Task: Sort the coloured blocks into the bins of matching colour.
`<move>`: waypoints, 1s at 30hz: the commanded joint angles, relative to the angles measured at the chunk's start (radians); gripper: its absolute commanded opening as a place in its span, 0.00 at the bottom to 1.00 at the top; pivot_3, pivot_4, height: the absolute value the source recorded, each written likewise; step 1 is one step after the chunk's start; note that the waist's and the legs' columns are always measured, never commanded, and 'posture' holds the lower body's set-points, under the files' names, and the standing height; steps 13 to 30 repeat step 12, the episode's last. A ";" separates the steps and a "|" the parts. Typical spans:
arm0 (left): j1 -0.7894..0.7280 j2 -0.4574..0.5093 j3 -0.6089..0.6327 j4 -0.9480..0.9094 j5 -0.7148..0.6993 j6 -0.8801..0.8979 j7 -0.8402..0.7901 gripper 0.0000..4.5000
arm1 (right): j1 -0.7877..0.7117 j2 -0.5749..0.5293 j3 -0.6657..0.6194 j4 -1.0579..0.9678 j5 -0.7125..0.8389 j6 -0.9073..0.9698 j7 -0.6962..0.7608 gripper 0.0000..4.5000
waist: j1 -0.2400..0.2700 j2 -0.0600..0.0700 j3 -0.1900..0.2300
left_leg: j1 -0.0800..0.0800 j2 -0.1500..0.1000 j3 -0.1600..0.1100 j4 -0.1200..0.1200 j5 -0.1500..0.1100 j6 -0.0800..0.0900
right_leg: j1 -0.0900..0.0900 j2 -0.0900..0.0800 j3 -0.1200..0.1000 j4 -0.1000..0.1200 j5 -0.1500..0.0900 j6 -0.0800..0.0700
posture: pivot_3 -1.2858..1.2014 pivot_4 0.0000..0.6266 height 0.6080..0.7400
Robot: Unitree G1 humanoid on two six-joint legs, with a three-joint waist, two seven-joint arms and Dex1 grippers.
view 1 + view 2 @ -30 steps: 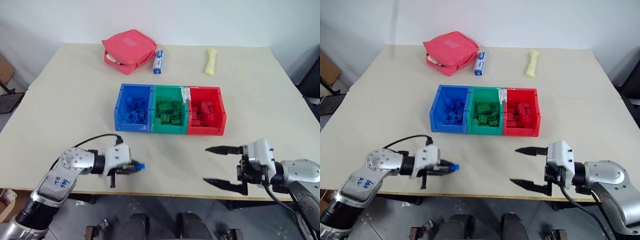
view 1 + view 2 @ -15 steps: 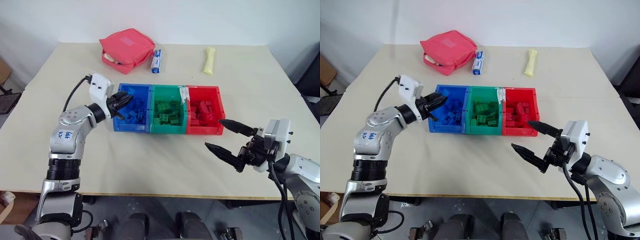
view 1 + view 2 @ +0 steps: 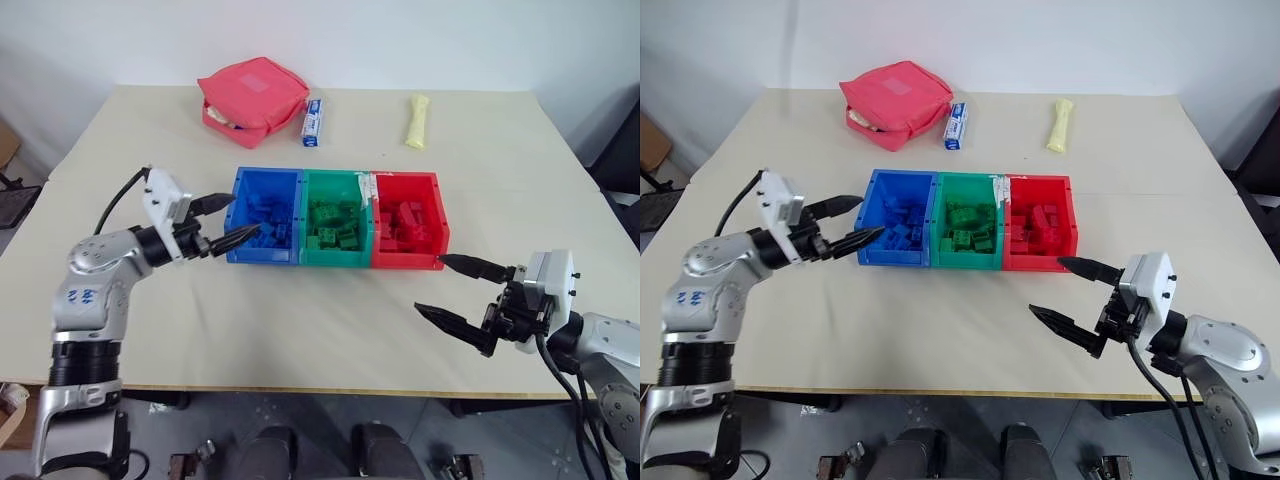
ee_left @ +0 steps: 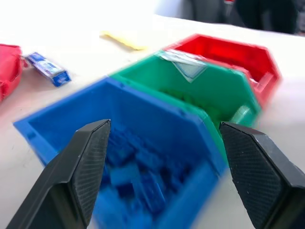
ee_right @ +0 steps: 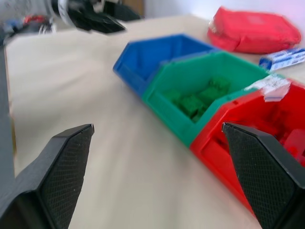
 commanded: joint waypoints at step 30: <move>0.350 0.082 0.103 -0.208 -0.009 -0.134 -0.019 0.86 | -0.049 -0.017 0.035 0.157 -0.101 -0.126 0.138 1.00 | -0.004 0.000 0.000 | 0.000 0.001 -0.001 -0.003 -0.001 0.001 | 0.001 -0.001 0.000 -0.003 0.000 -0.001 | 0.52 0.24 1.00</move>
